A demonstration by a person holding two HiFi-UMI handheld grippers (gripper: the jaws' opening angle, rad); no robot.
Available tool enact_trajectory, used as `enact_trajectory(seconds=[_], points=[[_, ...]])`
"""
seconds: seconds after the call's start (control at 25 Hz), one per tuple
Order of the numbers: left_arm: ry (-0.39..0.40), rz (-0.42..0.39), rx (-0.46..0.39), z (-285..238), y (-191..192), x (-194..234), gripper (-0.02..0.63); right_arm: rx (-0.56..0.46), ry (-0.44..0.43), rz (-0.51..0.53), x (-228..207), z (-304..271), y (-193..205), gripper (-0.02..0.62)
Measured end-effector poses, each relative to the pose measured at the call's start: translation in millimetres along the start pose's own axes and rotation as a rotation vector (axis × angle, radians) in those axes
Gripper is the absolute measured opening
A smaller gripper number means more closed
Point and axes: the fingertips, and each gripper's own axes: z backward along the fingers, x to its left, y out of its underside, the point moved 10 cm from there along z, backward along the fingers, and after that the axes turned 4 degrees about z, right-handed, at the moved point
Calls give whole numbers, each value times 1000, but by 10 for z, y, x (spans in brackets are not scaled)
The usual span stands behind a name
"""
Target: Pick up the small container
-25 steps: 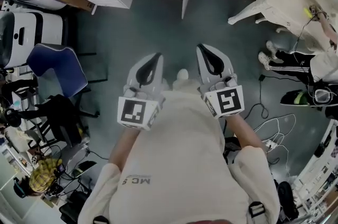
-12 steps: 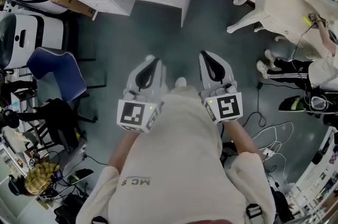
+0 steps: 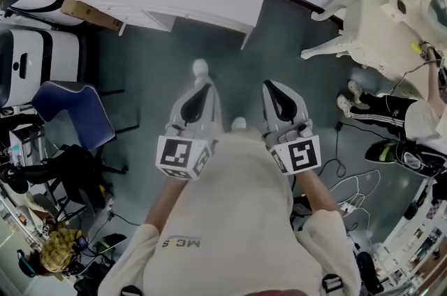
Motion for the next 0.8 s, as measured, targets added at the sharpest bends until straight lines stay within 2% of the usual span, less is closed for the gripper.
enact_trajectory(seconds=[0.12,0.28,0.36,0.6,0.8], points=[[31,-3,4,-355,-273,409,0,33,-4,29,-135,-594,-99,-5],[137,-77,-30,-725,-753,904,0,34,-8,8,-273,-1442,-282,-5],[161,-90,-36,-847,-988,1162,0,40,-6,22,-279,-1855,-394,-6],[180,-88,-6,-1272,-1497,2010,0,57,42,38,-384,-2924,-608,-4],[179,-88,40,-1624,-1734,2518,0,84,79,57,-542,-3411,-668,10]])
